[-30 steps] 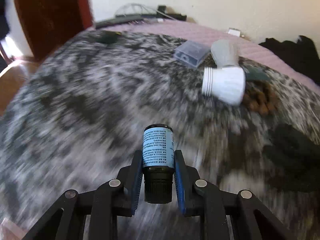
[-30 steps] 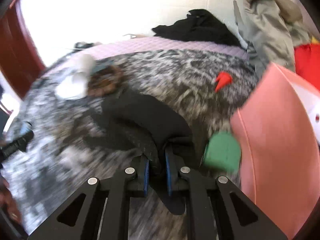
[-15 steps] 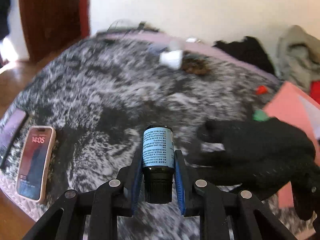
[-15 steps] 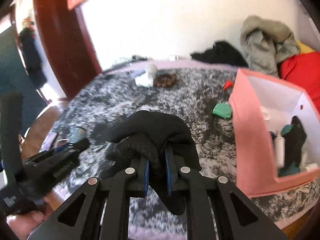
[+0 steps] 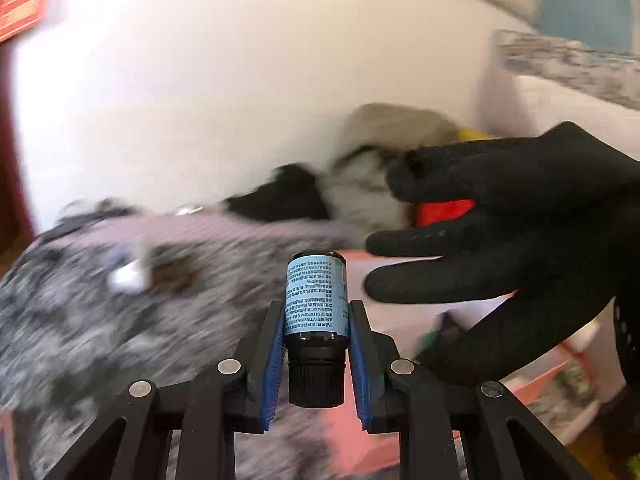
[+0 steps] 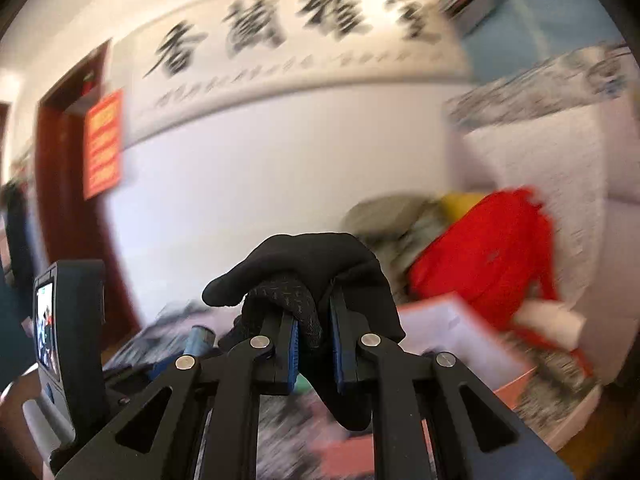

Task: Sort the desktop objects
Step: 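Carry bottle and glove over the pink box and open both tools, then move both tools back over the bed toward the remaining items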

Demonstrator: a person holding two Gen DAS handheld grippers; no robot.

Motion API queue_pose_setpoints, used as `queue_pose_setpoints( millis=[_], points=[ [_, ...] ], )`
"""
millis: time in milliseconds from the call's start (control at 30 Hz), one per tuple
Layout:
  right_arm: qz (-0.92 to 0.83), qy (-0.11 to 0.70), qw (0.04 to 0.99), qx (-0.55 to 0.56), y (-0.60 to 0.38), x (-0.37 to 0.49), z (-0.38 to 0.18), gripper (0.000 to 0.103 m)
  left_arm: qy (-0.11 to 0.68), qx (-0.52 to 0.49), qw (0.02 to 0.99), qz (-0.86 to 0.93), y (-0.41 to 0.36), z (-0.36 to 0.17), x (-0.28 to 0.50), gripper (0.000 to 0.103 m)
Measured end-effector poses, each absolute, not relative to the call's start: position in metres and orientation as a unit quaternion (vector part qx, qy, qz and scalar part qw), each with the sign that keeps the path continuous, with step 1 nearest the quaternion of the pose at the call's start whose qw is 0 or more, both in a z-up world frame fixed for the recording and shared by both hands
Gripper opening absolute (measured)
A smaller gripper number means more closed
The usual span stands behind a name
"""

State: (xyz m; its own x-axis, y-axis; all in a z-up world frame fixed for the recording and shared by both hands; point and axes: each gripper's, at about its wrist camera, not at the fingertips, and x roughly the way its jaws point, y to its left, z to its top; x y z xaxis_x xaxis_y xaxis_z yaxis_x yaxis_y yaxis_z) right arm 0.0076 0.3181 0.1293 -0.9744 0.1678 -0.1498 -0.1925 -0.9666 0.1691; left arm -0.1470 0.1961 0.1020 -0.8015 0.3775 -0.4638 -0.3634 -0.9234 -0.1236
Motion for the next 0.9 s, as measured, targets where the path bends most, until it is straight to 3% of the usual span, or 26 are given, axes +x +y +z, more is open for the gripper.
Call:
queue_pose_setpoints(
  millis=[133,167,200,233,267,300,333,467,900],
  points=[
    [0.980,0.112,0.153,-0.064,0.377,-0.007,0.138,0.014,0.010,-0.258,0.239,0.936,0.263,0.102,-0.177,0.025],
    [0.977,0.117,0.158,-0.078,0.390,-0.018,0.136,0.014,0.022,-0.279,0.245,0.928,0.278,0.093,-0.189,0.029],
    [0.975,0.115,0.160,-0.103,0.402,-0.033,0.131,0.019,0.038,-0.306,0.247,0.919,0.295,0.080,-0.203,0.051],
    [0.969,0.105,0.167,-0.150,0.414,-0.057,0.120,0.023,0.058,-0.327,0.238,0.913,0.306,0.066,-0.215,0.065],
    [0.957,0.091,0.185,-0.204,0.422,-0.081,0.105,0.048,0.082,-0.344,0.219,0.910,0.314,0.051,-0.227,0.077],
    [0.939,0.079,0.209,-0.260,0.430,-0.102,0.086,0.075,0.106,-0.352,0.196,0.909,0.318,0.039,-0.235,0.077],
    [0.922,0.084,0.229,-0.300,0.441,-0.117,0.066,0.080,0.122,-0.351,0.176,0.911,0.316,0.032,-0.238,0.077],
    [0.895,0.088,0.260,-0.351,0.456,-0.126,0.031,0.080,0.117,-0.344,0.138,0.921,0.282,0.025,-0.248,0.083],
    [0.939,0.072,0.222,-0.254,0.351,-0.121,0.085,0.091,0.079,-0.321,0.033,0.943,0.142,0.026,-0.224,0.090]
  ],
)
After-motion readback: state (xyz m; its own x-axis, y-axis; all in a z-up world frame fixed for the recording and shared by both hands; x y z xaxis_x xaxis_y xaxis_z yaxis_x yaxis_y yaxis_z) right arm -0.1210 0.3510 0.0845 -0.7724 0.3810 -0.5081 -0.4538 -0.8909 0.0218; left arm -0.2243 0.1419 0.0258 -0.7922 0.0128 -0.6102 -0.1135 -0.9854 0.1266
